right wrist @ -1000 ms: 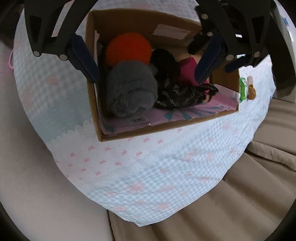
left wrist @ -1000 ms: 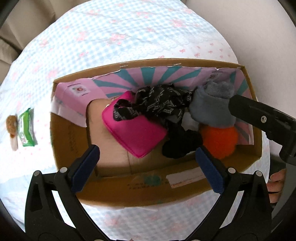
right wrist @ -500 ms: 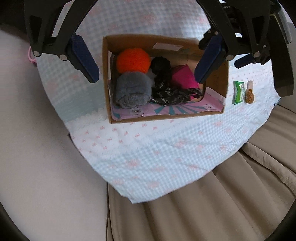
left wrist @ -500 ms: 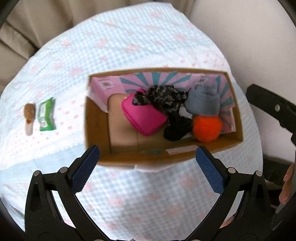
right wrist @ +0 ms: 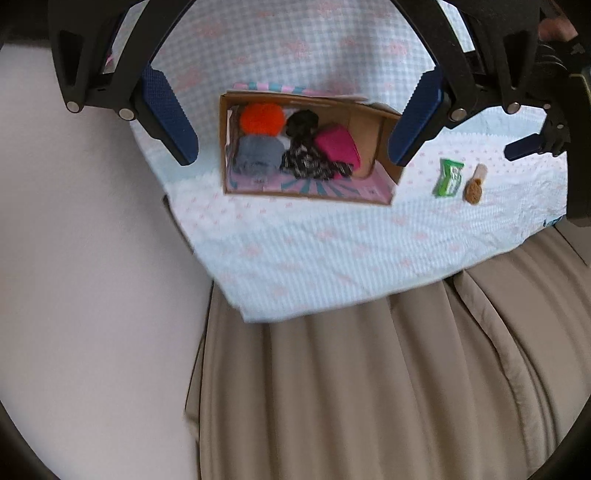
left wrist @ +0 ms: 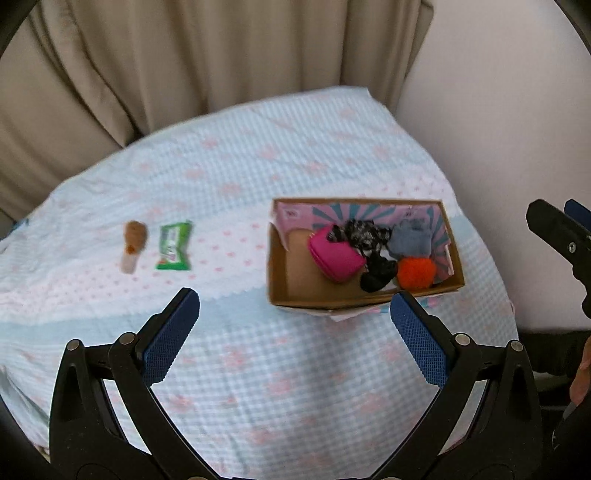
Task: Organize soft objects
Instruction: 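Lift both tools out of the box toward the plush and green packet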
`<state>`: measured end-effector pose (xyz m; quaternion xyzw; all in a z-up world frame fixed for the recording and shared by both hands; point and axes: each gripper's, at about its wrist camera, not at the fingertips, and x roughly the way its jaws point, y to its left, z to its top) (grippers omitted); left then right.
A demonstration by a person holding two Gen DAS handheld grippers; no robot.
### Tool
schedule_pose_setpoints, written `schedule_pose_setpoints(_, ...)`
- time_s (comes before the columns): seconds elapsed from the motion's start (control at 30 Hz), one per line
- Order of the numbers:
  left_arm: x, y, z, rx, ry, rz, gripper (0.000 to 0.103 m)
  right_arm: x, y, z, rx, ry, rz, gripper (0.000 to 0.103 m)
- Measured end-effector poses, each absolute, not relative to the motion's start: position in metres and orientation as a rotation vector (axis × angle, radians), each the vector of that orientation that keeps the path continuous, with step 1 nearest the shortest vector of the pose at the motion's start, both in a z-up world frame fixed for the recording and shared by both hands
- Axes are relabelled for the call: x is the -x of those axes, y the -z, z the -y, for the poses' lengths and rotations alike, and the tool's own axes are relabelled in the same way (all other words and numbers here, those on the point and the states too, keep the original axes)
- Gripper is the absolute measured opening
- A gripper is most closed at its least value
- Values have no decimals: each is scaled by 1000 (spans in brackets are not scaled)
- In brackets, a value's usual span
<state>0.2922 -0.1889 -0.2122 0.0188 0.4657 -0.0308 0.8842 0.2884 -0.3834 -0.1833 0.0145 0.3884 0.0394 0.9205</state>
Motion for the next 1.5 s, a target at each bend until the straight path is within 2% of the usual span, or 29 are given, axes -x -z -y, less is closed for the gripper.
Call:
schedule_pose_setpoints(0.4, -197, 154, 73, 9, 36, -810, 103, -194, 135, 315, -84, -80, -651, 103)
schedule_pose_setpoints(0.77, -162, 149, -56, 42, -22, -764, 103, -167, 126, 210, -89, -127, -570, 103)
schedule_pose_setpoints(1.1, -205, 173, -149, 35, 5, -767, 103, -198, 153, 116, -111, -131, -609, 103)
schedule_pose_setpoints(1.5, -324, 278, -207, 62, 29, -843, 103, -269, 244, 40, -58, -138, -704, 103)
